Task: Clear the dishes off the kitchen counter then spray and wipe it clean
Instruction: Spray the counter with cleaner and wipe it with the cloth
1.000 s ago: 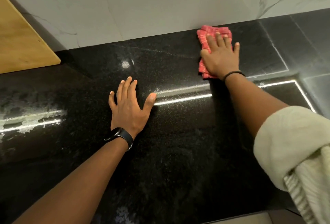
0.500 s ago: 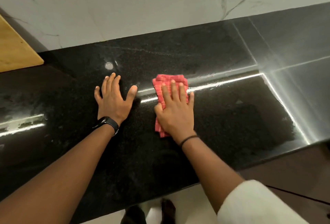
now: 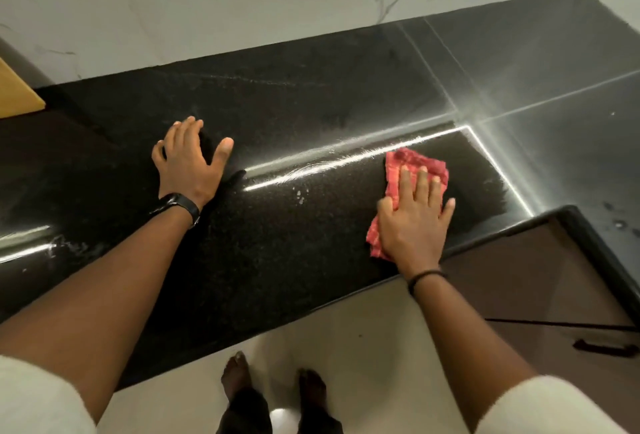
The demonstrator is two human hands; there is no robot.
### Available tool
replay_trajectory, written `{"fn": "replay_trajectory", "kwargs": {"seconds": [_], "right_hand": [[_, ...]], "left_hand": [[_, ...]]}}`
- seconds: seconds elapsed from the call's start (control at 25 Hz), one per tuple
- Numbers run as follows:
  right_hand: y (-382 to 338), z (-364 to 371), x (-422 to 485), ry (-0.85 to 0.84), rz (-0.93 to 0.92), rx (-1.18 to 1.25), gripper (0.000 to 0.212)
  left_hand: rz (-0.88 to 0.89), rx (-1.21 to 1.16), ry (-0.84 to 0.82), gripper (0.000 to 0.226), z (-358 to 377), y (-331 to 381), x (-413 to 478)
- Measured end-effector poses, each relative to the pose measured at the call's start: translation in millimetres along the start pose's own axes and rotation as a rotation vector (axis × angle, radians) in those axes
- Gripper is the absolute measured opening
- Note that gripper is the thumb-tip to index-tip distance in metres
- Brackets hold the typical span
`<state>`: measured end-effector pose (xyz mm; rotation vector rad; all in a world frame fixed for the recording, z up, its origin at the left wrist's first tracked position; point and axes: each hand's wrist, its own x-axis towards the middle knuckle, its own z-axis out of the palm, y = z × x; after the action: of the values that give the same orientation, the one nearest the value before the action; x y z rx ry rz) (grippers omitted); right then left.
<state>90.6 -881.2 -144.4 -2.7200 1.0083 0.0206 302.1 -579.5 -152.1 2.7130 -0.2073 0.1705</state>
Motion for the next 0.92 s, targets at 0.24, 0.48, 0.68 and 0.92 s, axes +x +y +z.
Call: {"fn": "replay_trajectory", "kwargs": {"seconds": [0.24,0.48,0.68,0.92], "right_hand": [[-80.4,21.2,-67.3,-0.024,-0.259,0.046,0.075],[-87.1,22.7,27.3,-0.084,-0.435,-0.014,0.071],[1.9,4.9,24.9,-0.01,-0.108,-0.009,0.072],[-30.2,17.7,-97.0,0.025,-0.043,0.011,0.076]], "left_hand": [[0.105,0.09,0.023,0.073,-5.5,10.4,-2.7],[0.164,0.109,0.01,0.063,1.7,8.4,-11.3],[0.276,-0.075,-0.058,0.054,2.5,47.9,-57.9],[0.247,-0.04,-0.207,0.076,8.1,61.8,-108.4]]}}
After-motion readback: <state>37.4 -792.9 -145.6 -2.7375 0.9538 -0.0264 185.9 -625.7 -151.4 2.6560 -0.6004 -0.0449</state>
